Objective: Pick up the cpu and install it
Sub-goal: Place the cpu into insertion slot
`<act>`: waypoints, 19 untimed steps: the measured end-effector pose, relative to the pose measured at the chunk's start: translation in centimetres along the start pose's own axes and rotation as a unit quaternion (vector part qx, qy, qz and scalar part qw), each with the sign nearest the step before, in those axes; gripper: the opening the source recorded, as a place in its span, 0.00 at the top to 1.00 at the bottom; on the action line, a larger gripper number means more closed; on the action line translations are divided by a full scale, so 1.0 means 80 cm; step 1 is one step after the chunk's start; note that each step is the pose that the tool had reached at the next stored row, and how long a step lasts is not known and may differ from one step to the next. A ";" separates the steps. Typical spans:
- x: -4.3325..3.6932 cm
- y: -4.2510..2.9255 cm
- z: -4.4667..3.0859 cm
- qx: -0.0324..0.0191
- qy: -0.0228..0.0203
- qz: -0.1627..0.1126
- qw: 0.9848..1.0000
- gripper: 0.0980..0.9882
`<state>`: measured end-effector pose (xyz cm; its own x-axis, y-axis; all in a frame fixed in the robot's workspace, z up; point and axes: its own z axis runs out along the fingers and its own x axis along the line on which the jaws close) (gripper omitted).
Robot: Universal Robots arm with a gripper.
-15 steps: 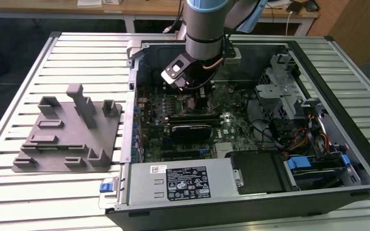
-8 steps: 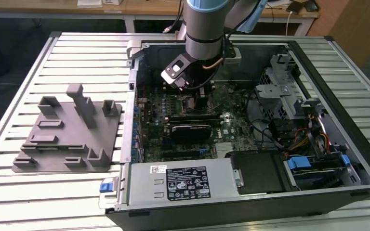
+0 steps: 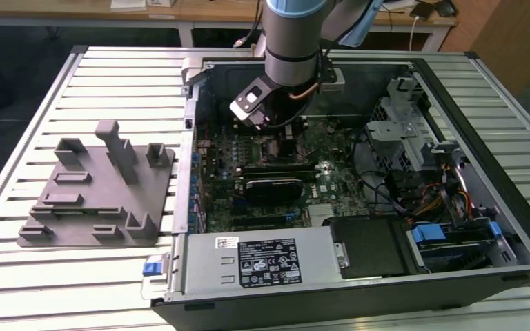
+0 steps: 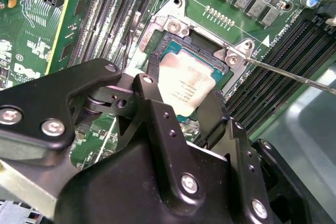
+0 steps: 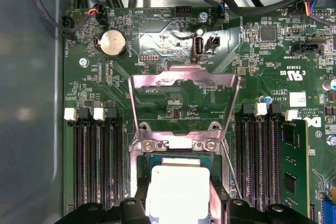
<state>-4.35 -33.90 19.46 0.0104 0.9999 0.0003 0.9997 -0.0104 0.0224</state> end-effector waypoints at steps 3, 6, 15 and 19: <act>0.000 -0.0013 0.0003 0.000 0.000 0.000 1.000 0.52; 0.000 -0.0013 0.0003 0.000 0.000 0.000 1.000 0.52; 0.000 -0.0011 0.0003 0.000 0.001 -0.011 1.000 0.52; 0.000 -0.0011 0.0001 0.000 0.001 -0.019 1.000 0.52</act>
<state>-4.43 -33.91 19.45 -0.0269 0.9996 0.0013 0.9994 0.0269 0.0224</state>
